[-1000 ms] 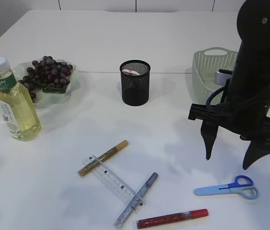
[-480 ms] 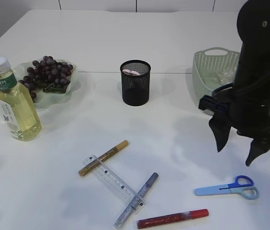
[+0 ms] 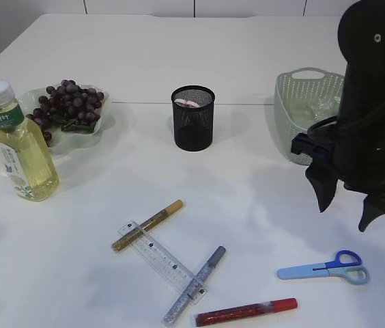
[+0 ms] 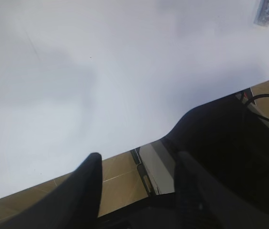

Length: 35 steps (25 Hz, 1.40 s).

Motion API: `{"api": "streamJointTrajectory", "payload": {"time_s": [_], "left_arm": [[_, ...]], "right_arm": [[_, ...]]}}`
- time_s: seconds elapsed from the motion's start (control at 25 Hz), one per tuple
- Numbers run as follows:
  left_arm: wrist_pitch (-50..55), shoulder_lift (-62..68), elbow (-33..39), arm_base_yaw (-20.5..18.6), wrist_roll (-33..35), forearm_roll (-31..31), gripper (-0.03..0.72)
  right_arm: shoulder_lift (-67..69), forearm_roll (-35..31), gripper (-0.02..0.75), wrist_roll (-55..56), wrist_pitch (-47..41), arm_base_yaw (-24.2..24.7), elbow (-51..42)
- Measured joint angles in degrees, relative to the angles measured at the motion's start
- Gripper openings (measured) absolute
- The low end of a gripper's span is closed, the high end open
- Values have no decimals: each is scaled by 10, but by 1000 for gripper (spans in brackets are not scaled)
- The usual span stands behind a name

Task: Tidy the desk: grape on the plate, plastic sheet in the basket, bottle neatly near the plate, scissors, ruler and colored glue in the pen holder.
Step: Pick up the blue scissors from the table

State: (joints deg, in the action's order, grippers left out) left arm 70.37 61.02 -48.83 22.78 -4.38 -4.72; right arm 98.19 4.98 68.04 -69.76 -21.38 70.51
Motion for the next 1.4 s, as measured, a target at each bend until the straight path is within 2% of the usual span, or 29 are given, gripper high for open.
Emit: {"api": "streamJointTrajectory", "payload": {"time_s": [0.2,0.4,0.56,0.72,1.08,1.24,1.4], "left_arm": [[1,0,0,0,1,0,363],[1,0,0,0,1,0,363],[1,0,0,0,1,0,363],[1,0,0,0,1,1,363],[2,0,0,0,1,1,363],[2,0,0,0,1,1,363],[2,0,0,0,1,2,363]], "right_arm": [[0,-3,428,78,0,0,0],[0,-5,428,106,0,0,-4],[0,-33,428,115,4,0,-36],[0,-54,426,120,44,0,-65],[14,-54,425,142,88,0,-73],[20,-50,425,144,70,0,-73],[20,-10,425,145,43,0,-72]]}}
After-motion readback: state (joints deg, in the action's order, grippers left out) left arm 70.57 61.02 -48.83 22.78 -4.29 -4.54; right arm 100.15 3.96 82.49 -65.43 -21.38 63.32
